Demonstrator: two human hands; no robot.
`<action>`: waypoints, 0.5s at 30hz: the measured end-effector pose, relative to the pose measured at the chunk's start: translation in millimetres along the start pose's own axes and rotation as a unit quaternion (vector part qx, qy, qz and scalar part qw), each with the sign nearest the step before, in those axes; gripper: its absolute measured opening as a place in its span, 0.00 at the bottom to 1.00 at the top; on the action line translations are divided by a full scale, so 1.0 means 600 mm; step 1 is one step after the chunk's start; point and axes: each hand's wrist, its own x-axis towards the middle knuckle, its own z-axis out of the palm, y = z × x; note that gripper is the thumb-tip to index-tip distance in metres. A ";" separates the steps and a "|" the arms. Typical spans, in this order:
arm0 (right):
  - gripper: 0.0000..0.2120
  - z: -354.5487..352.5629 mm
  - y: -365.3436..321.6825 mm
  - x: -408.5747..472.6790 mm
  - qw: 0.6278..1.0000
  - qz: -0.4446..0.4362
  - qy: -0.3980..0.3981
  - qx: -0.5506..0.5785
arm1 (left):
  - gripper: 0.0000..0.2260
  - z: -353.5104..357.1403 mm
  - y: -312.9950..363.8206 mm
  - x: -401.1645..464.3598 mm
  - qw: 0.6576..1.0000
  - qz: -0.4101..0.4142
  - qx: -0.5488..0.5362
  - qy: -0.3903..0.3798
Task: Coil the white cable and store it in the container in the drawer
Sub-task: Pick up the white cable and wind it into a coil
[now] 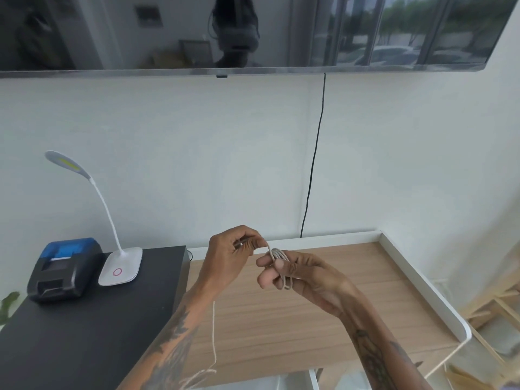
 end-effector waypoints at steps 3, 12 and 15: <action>0.11 0.015 -0.004 0.004 0.992 -0.049 -0.002 0.120 | 0.05 0.008 0.001 0.001 0.999 -0.009 -0.042 0.025; 0.12 0.009 -0.024 0.050 0.869 -0.227 0.341 -0.278 | 0.11 0.043 -0.013 -0.028 0.999 -0.001 -0.018 -0.026; 0.07 -0.008 -0.007 0.050 0.789 -0.202 0.276 -0.511 | 0.08 0.034 -0.007 -0.018 0.999 0.011 0.006 -0.039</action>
